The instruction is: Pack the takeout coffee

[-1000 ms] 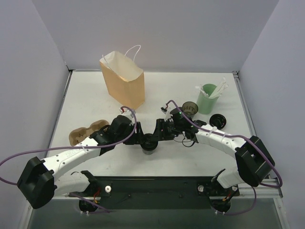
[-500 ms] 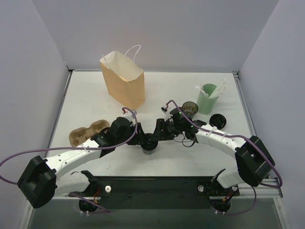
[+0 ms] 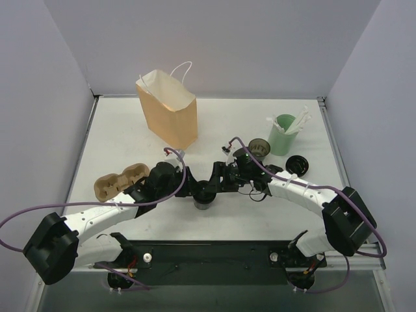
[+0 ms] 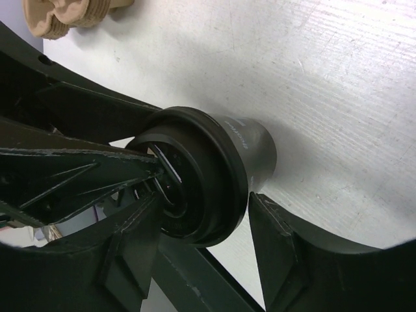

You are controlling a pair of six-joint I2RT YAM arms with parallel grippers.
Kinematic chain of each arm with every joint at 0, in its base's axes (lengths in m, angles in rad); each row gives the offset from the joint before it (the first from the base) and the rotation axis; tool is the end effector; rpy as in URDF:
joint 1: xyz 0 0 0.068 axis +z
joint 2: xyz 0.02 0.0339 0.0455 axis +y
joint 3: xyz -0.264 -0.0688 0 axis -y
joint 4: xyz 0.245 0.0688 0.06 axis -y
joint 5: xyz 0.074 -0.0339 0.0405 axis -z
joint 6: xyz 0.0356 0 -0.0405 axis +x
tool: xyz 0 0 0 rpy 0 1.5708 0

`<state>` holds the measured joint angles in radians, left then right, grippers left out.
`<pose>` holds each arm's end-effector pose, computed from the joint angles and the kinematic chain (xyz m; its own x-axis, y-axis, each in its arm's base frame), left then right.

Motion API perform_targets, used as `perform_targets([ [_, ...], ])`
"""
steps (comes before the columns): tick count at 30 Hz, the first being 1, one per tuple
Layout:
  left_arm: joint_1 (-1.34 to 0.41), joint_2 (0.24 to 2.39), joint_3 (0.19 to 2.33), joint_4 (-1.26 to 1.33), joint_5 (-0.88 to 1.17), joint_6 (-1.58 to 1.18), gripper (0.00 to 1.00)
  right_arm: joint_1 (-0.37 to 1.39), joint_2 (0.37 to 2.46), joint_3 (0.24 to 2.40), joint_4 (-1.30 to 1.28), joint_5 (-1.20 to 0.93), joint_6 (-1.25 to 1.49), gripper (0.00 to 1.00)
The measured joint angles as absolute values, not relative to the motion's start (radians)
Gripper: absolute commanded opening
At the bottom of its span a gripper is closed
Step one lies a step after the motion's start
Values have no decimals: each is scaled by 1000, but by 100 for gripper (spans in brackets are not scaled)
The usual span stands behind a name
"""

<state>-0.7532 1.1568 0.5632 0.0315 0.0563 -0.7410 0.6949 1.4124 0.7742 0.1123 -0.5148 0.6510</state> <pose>0.1760 -0.1678 0.2095 -0.7713 -0.2007 -0.6040 0.2670 0.7594 -0.5933 0.2205 0.2066 0.2237 -0.8427 -0.0158 -0.5382 -0.4699 0.5097 0.7207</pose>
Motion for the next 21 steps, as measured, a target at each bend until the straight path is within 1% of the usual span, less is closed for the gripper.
perform_targets([
  [2,-753,1156,556,46,55,-745,39,688,1397,774,106,-517,655,59],
  [8,-753,1139,523,87,52,-756,40,660,1359,774,98,-521,659,58],
  [10,-753,1132,515,93,52,-759,41,656,1359,774,94,-521,659,58],
  [11,-753,1127,510,94,53,-761,43,655,1359,774,90,-521,659,58],
  [12,-753,1123,508,94,53,-763,48,656,1359,774,88,-522,659,58],
  [15,-753,1107,503,81,52,-766,54,657,1359,774,86,-522,659,58],
  [16,-753,1102,503,70,51,-765,59,659,1359,774,86,-522,659,58],
  [19,-753,1085,503,25,50,-765,64,667,1359,774,86,-521,661,58],
  [21,-753,1076,508,0,49,-765,66,673,1360,774,86,-521,662,58],
])
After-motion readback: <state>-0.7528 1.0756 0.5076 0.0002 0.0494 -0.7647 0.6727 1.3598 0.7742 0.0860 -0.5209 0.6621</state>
